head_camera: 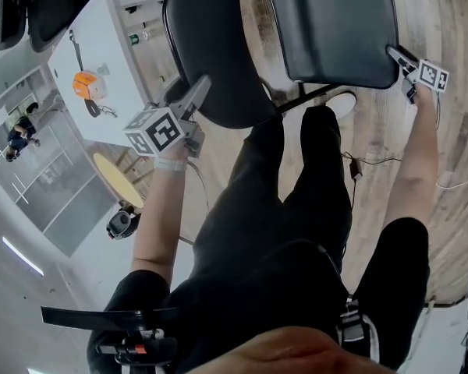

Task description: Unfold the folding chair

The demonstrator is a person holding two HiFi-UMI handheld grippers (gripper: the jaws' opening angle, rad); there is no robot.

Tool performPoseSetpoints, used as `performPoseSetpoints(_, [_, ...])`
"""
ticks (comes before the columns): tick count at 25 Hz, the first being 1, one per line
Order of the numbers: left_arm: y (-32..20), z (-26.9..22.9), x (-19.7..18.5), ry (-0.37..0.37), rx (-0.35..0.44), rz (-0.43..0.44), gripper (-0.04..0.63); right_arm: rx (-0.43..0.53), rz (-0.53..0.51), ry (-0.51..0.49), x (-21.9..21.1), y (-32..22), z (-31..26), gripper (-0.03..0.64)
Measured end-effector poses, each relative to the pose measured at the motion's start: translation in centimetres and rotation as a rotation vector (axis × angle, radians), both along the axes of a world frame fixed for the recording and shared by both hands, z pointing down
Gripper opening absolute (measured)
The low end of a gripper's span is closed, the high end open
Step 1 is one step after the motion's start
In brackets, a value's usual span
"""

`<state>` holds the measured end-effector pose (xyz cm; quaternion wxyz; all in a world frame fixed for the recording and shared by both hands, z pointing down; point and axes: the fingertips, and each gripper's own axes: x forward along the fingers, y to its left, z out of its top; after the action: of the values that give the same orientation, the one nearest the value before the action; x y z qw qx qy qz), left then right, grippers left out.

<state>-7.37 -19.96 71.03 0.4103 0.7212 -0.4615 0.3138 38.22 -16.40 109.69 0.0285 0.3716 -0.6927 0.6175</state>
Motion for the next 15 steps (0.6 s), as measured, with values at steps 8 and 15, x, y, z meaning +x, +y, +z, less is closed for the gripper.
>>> performPoseSetpoints(8, [-1.4,-6.0,0.1,-0.106,0.26,0.12,0.222,0.205,0.184,0.353,5.4,-1.8,-6.0,0.31])
performPoseSetpoints(15, [0.8,-11.9,3.4,-0.005,0.434,0.298,0.221,0.517,0.1,0.426,-2.3,-0.4,-23.9,0.308])
